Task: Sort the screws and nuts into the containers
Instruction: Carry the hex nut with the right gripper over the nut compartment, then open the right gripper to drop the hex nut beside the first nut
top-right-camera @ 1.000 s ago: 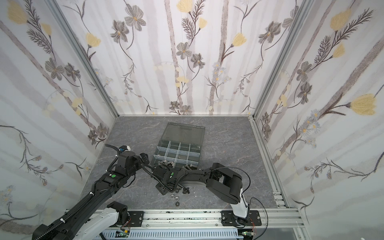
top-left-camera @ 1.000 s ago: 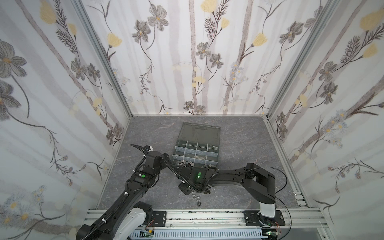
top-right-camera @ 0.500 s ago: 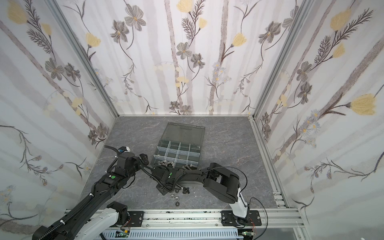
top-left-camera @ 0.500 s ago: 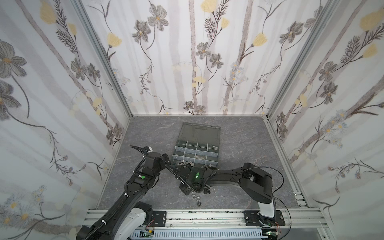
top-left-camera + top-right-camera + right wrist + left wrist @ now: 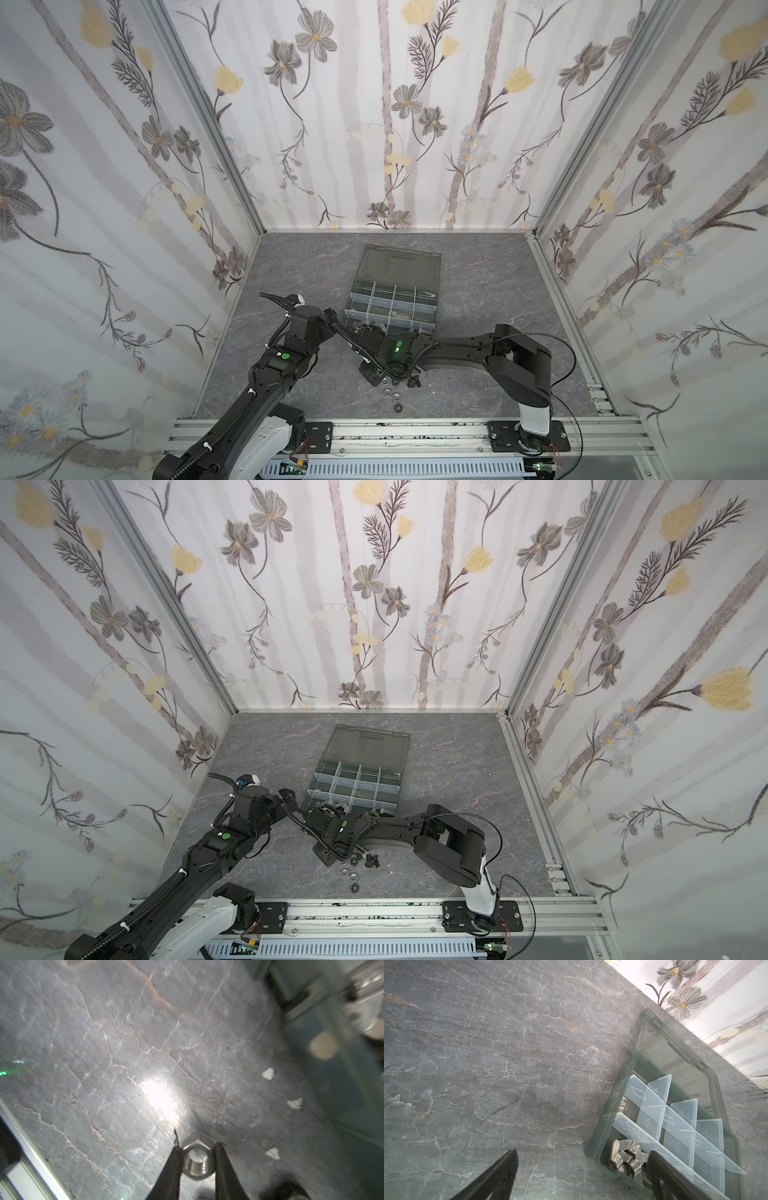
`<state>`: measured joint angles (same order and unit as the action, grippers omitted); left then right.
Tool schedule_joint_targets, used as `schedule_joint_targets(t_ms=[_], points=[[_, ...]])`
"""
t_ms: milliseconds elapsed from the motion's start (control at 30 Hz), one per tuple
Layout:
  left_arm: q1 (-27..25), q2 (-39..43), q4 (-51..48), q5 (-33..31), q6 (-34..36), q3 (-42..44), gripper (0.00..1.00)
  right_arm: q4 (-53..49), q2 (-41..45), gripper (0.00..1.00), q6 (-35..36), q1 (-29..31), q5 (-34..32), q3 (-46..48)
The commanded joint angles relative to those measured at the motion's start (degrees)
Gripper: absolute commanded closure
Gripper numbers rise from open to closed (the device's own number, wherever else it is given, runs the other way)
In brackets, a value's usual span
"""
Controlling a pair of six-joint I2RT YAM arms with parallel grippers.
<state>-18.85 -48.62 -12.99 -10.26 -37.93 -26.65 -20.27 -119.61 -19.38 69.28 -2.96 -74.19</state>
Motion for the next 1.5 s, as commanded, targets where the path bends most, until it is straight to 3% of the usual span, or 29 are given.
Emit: schedule_joint_targets(t_ms=[0,233,567,767,1333,1400,1467], points=[[0.1,0.4,1.5,-0.1,-0.8,0.2,0.0,1.6,2.2,0.78,1.4,-2.0,0.1,-1.7],[0.1,0.3,1.7,1.0,-1.0,0.3,0.0,1.2,1.6,0.77,4.7,-8.4,1.0,-8.8],[0.1,0.3,1.9,1.9,-1.1,0.1,0.0,0.0,-6.2,0.77,6.5,-15.7,3.8,-22.3],[0.1,0.5,1.9,2.3,-1.3,0.4,0.0,-1.2,-10.7,0.77,6.7,-16.7,4.7,-27.7],[0.0,2.4,2.0,3.0,-2.3,1.7,0.0,-0.3,-12.0,0.74,5.7,-17.7,5.6,-28.1],[0.1,2.7,2.0,3.1,-2.4,1.7,0.0,-0.3,-12.2,0.71,5.5,-17.8,5.8,-28.1],[0.1,2.8,2.0,3.1,-2.4,1.8,0.0,-0.2,-12.3,0.57,5.4,-17.8,5.6,-28.1]])
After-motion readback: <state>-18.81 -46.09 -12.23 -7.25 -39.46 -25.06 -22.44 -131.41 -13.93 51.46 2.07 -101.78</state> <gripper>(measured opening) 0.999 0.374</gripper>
